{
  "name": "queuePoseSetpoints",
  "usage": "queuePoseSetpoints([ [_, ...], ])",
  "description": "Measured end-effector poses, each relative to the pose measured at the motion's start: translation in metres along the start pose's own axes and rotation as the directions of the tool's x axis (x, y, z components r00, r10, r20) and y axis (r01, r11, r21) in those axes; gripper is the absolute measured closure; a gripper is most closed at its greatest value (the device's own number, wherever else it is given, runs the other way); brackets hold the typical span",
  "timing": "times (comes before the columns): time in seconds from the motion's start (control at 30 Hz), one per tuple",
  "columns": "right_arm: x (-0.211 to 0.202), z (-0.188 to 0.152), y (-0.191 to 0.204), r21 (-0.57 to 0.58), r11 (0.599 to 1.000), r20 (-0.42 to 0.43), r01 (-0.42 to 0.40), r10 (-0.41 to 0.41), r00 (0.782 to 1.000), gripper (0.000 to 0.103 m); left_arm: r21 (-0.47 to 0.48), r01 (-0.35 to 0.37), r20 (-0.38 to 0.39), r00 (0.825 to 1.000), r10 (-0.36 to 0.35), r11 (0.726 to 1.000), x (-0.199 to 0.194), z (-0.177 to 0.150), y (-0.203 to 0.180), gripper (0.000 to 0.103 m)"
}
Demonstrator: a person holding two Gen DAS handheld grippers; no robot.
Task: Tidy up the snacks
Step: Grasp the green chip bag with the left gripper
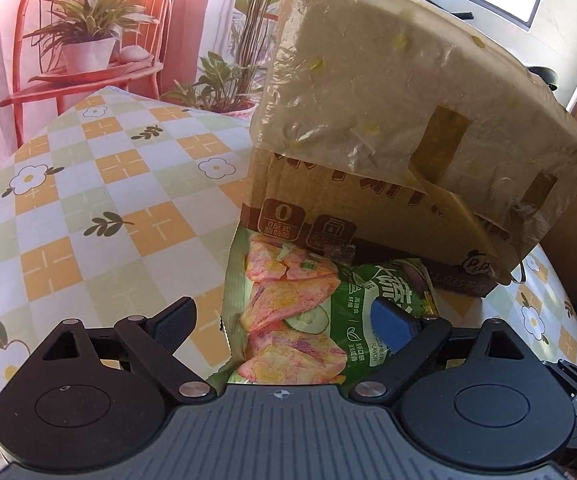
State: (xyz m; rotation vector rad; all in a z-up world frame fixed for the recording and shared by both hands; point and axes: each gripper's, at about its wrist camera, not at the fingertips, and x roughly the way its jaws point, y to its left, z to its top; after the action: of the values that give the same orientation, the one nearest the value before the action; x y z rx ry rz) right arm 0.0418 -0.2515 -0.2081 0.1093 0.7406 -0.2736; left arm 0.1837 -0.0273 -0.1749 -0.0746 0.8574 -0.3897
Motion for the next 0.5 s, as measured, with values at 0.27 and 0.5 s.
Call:
queuePoseSetpoints([
  [0.27, 0.000, -0.001, -0.001, -0.002, 1.000, 0.006, -0.008, 0.008, 1.000, 0.062, -0.090, 0.065, -0.028, 0.997, -0.068, 0.994, 0.015, -0.005, 0.023, 0.000],
  [0.5, 0.000, -0.001, 0.000, -0.002, 1.000, 0.005, -0.007, 0.007, 1.000, 0.062, -0.133, 0.145, -0.028, 0.988, -0.151, 0.980, 0.027, -0.011, 0.022, 0.000],
])
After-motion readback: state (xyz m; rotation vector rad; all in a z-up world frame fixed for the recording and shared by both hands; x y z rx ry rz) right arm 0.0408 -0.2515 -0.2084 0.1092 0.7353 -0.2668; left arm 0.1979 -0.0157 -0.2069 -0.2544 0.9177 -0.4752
